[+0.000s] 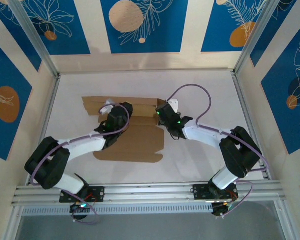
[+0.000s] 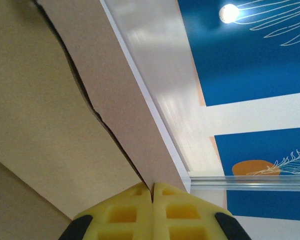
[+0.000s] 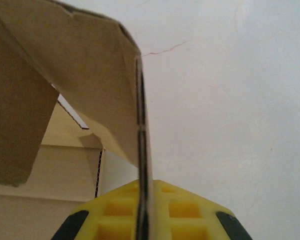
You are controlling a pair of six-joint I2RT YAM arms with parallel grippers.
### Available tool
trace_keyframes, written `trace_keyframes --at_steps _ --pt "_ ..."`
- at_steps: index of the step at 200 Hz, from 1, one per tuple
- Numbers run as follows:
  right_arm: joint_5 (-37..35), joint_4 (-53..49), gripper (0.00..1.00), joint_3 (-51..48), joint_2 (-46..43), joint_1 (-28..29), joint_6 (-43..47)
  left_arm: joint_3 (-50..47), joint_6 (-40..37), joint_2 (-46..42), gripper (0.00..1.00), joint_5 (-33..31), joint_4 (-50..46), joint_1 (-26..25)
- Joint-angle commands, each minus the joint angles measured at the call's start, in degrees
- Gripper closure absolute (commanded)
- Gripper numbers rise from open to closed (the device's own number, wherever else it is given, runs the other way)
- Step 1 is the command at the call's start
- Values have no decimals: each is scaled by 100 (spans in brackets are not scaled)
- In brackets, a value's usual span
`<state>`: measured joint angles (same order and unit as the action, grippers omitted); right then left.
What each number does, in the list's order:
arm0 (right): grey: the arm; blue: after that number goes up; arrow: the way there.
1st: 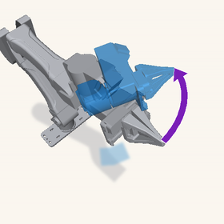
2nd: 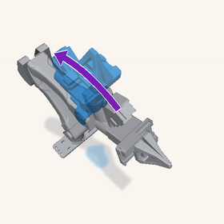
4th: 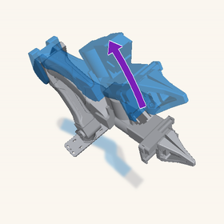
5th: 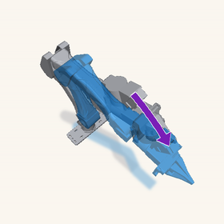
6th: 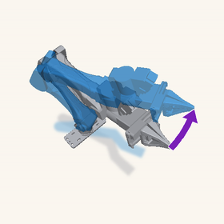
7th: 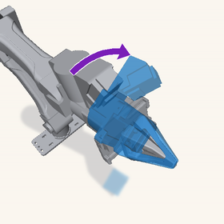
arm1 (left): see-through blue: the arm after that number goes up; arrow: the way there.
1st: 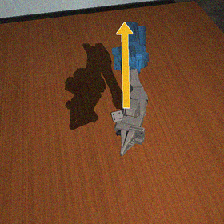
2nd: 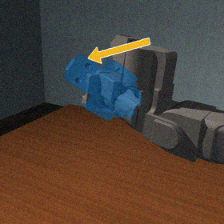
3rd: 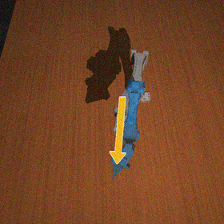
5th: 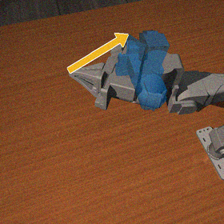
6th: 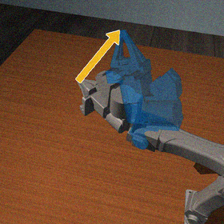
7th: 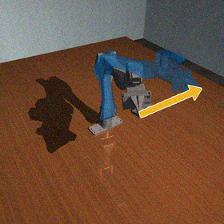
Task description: Fold the paper box
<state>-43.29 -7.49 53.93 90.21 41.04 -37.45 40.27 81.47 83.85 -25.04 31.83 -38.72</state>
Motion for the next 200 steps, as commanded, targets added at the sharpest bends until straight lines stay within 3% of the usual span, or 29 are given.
trace_keyframes --at_steps 1,25,51,78,90,99,124,148,176,200 --pt "-513 130 100 -90 -224 153 -1210 -270 -296 130 100 -620 355 -156" --pt "-532 392 100 -173 -171 426 -1181 -430 -396 186 100 -746 743 -248" --pt "49 1227 100 -548 -196 449 -727 -572 -448 189 100 -731 960 -260" --pt "1224 2828 82 -1248 -377 405 590 -678 -511 123 100 -764 973 -260" --pt "1817 3171 79 -1444 -476 320 1188 -685 -570 96 100 -736 965 -259" --pt "2257 3389 70 -1540 -513 232 1530 -694 -597 87 100 -715 978 -267" --pt "3666 3267 53 -1477 -530 -105 2194 -710 -613 114 100 -648 1034 -260" --pt "4540 2988 39 -1449 -658 -409 2676 -709 -623 99 100 -609 1048 -260" --pt "5214 2791 36 -1574 -978 -647 3464 -678 -707 33 100 -618 913 -261" --pt "5609 1633 32 -1137 -1025 -638 4638 -671 -729 60 100 -583 921 -261"
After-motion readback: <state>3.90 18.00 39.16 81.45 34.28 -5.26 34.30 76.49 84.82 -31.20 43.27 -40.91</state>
